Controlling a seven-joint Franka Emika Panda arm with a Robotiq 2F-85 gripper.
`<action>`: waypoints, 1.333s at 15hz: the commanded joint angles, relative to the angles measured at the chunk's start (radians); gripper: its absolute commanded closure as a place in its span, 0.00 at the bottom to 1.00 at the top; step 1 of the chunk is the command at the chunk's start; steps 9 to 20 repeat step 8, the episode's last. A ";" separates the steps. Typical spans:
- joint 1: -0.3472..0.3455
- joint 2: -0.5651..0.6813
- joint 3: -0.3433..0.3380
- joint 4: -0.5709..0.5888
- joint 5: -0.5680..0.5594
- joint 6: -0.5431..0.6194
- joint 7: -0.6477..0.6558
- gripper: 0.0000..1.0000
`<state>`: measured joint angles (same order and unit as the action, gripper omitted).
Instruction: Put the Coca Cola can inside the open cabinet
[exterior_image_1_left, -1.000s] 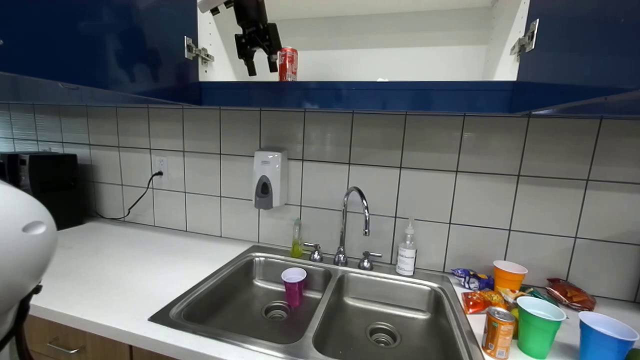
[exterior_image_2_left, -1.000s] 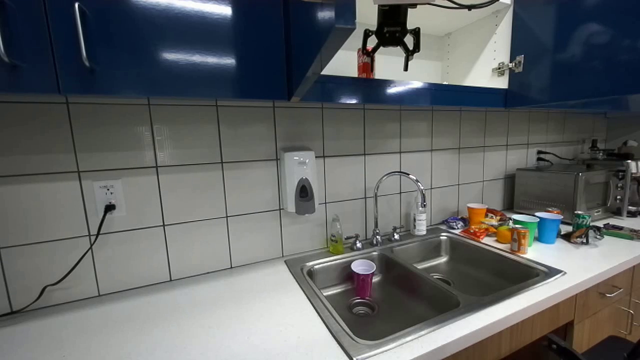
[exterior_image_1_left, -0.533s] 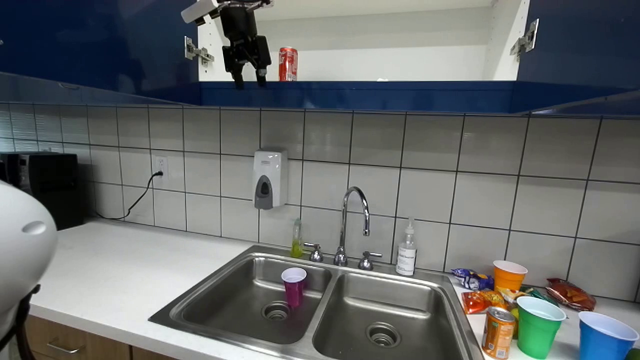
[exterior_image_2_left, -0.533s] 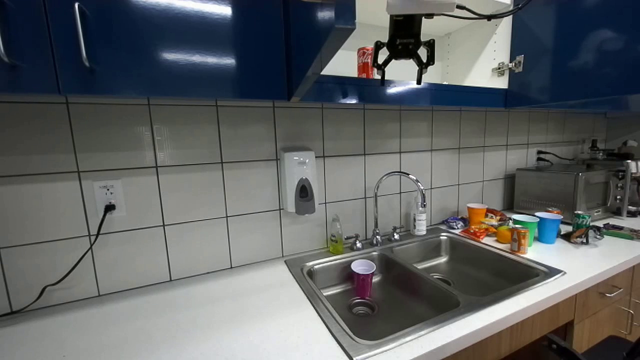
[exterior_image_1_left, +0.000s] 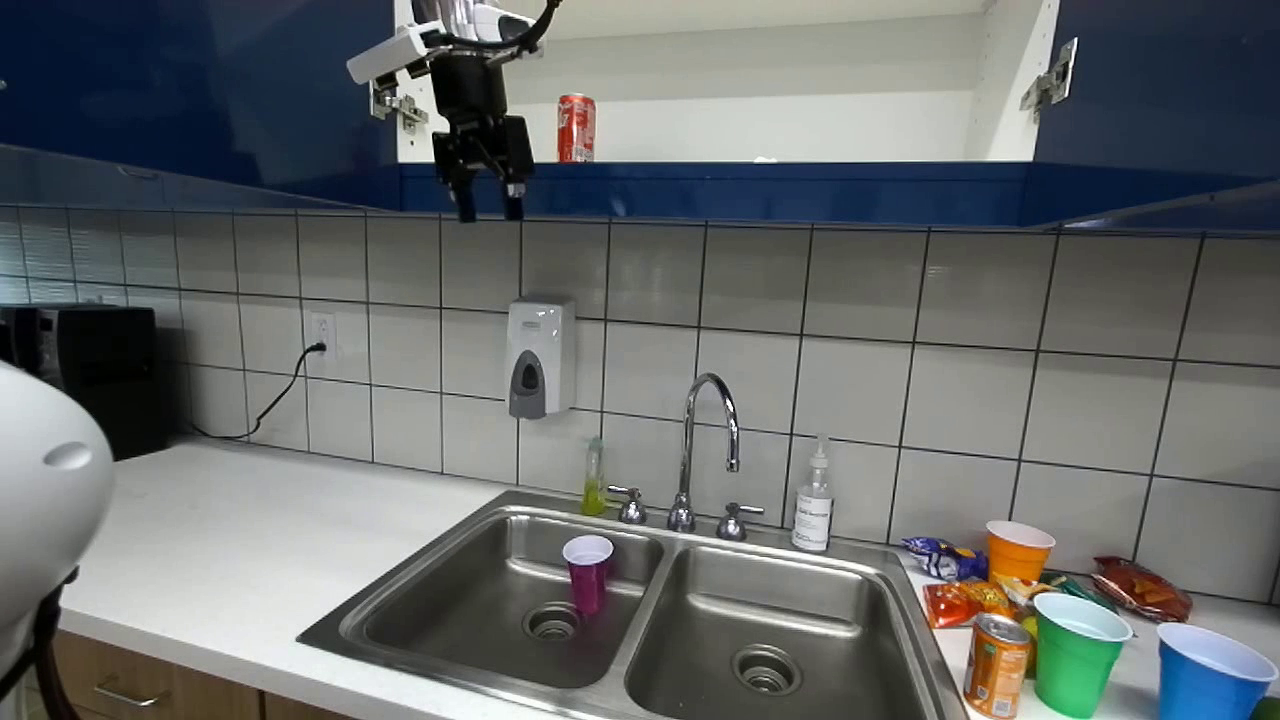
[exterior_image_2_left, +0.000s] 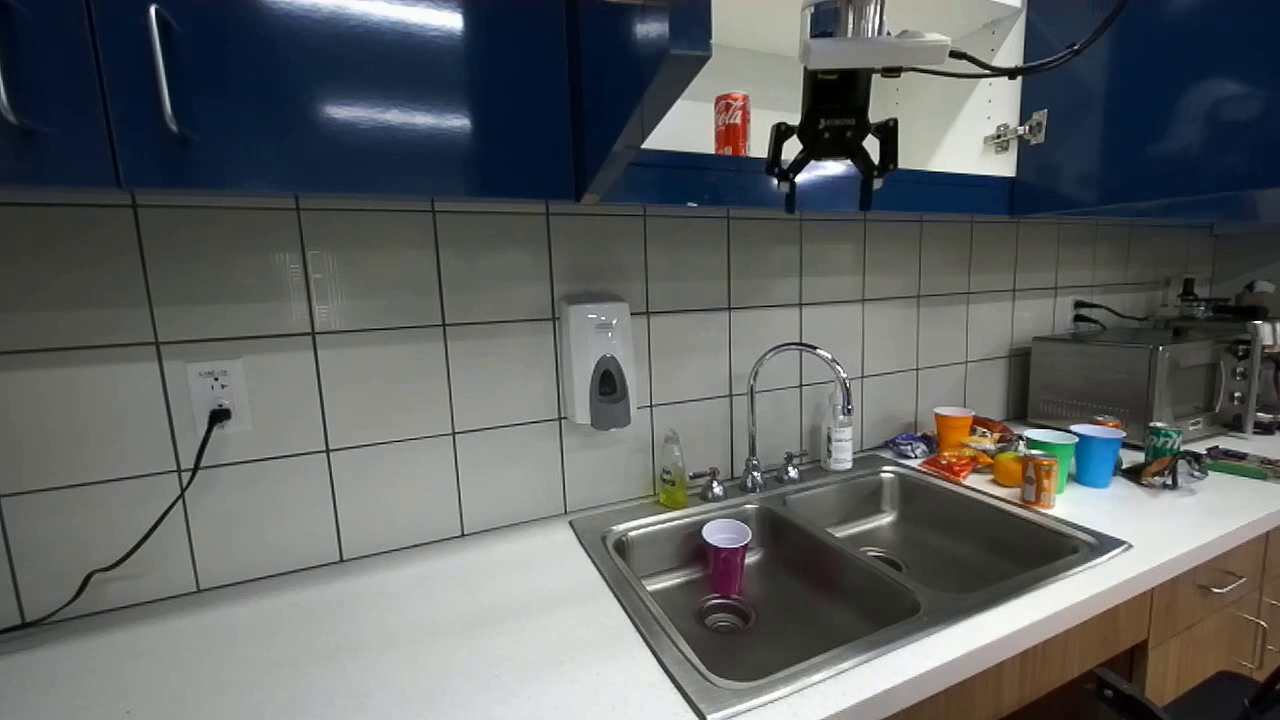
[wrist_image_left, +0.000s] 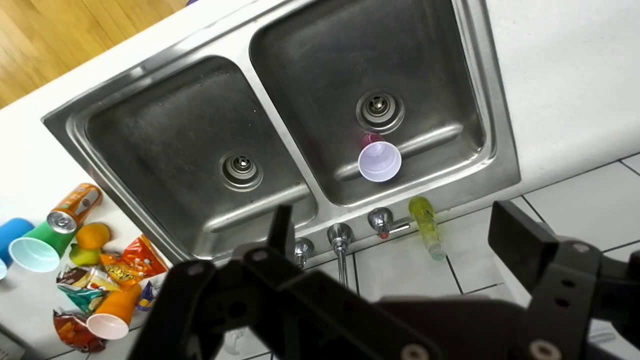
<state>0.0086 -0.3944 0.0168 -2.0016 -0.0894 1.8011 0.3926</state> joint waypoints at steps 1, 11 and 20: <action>-0.031 -0.060 -0.015 -0.098 0.017 0.030 -0.061 0.00; -0.040 -0.037 -0.004 -0.078 0.010 0.012 -0.040 0.00; -0.040 -0.037 -0.004 -0.078 0.010 0.012 -0.040 0.00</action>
